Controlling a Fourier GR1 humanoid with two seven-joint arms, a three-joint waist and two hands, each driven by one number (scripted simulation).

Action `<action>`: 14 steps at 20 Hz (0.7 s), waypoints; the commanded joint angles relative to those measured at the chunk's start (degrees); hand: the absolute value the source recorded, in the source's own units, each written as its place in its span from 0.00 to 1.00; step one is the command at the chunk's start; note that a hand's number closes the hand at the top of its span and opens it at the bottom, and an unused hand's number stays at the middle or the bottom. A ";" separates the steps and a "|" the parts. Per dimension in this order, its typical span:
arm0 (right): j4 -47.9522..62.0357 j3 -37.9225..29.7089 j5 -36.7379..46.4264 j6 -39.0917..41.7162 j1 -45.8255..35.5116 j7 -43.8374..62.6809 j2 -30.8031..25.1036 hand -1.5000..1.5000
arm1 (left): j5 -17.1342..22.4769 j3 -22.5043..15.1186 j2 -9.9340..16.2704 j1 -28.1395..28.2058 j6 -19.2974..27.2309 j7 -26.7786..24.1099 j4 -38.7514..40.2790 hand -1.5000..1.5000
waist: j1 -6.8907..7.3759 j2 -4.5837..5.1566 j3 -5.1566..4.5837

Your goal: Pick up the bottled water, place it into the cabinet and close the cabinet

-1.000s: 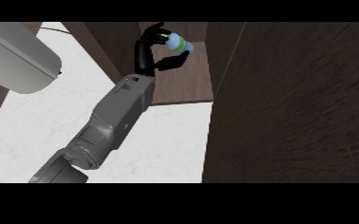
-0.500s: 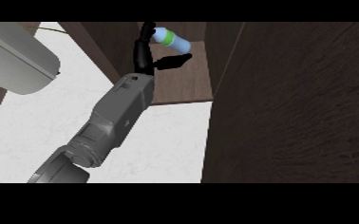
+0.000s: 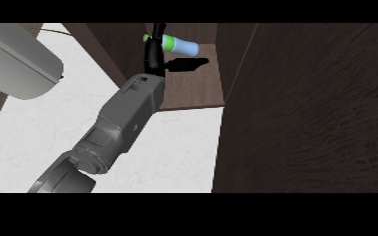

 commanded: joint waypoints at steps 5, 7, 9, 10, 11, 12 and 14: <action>-3.38 -0.73 -1.21 0.11 -0.36 2.26 -0.22 0.00 | 1.65 0.68 -0.08 -0.35 -14.84 -0.84 -4.62 0.00 | 0.90 -0.36 0.00; -6.50 2.26 0.71 -0.46 1.99 3.33 0.13 0.00 | 2.84 0.19 -0.08 -1.04 -14.79 1.48 -6.68 0.00 | 0.84 -0.85 0.01; -6.30 -1.92 -2.13 0.70 2.26 2.84 -1.46 0.00 | 4.14 -0.73 -0.08 2.97 -15.97 0.93 -10.52 0.00 | 2.08 -1.20 0.05; -4.68 -2.65 -2.54 0.72 2.44 0.70 -0.72 0.00 | 5.37 -2.48 -0.08 4.03 -14.96 2.03 -12.16 0.00 | 1.67 -1.16 0.07; -5.12 -0.78 -0.96 0.19 1.03 2.44 -0.07 0.00 | 5.66 -2.41 -0.08 3.65 -15.22 1.48 -12.10 0.00 | 1.79 -1.03 0.04; -1.74 -1.00 -0.64 0.51 0.23 1.35 0.20 0.00 | 8.51 -5.37 -0.08 5.34 -12.70 3.12 -16.74 0.00 | 1.60 -1.18 0.05; -5.96 -3.28 -2.47 -0.38 -1.83 5.96 -0.22 0.00 | 9.77 -7.81 -0.08 8.87 -13.07 3.98 -21.59 0.00 | 2.45 -1.47 0.03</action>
